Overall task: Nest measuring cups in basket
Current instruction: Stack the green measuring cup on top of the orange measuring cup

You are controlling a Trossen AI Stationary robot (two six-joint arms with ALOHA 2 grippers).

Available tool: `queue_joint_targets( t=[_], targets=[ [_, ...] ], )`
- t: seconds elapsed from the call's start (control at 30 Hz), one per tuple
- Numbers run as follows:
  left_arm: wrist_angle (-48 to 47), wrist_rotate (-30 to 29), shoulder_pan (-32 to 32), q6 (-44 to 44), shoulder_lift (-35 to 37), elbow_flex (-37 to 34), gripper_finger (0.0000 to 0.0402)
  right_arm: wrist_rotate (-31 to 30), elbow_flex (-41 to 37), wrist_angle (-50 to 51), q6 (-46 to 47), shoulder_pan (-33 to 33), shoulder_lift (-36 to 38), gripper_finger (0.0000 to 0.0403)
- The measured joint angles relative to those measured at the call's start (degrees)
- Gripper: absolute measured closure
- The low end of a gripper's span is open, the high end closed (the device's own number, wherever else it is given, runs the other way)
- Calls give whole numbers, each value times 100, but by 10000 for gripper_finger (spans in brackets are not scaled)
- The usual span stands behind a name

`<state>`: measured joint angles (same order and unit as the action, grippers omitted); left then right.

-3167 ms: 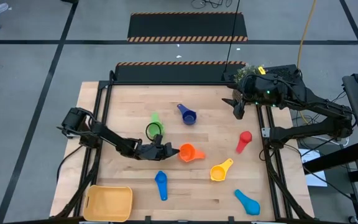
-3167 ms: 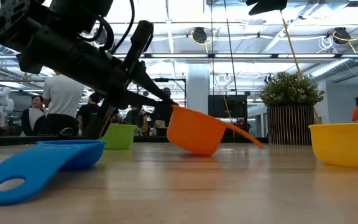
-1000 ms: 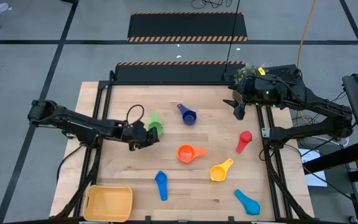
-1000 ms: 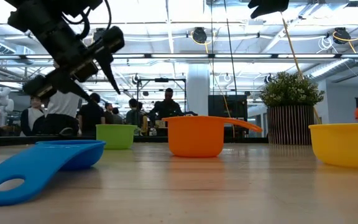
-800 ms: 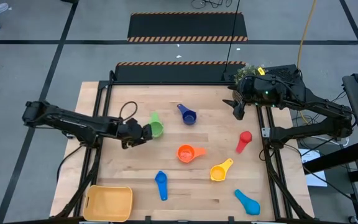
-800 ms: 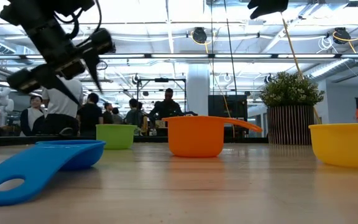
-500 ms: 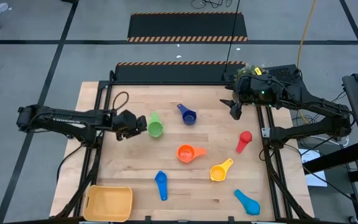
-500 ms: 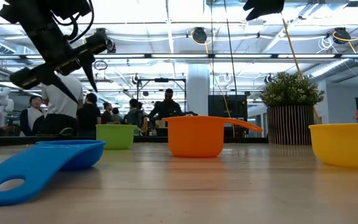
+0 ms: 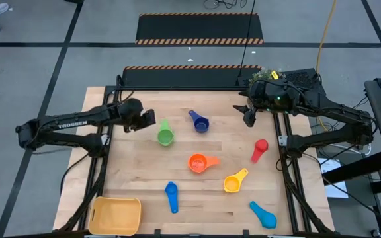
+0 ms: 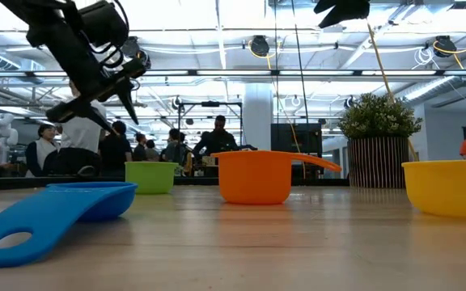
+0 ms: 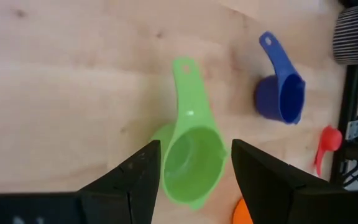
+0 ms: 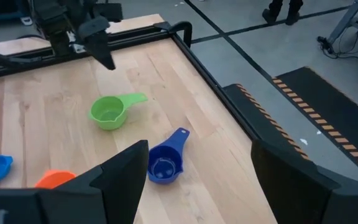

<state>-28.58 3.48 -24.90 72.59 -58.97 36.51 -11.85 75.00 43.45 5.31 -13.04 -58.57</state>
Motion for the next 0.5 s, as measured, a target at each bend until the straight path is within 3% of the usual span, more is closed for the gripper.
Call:
queue_joint_targets(
  t=[0.3,0.5],
  targets=[
    [829,1128,-739,-1279,-877,-2,197,9,0,3,1,2,0,126],
    [1559,1453,-858,-1621,-1553,-2,161,12,0,3,1,2,0,126]
  ],
)
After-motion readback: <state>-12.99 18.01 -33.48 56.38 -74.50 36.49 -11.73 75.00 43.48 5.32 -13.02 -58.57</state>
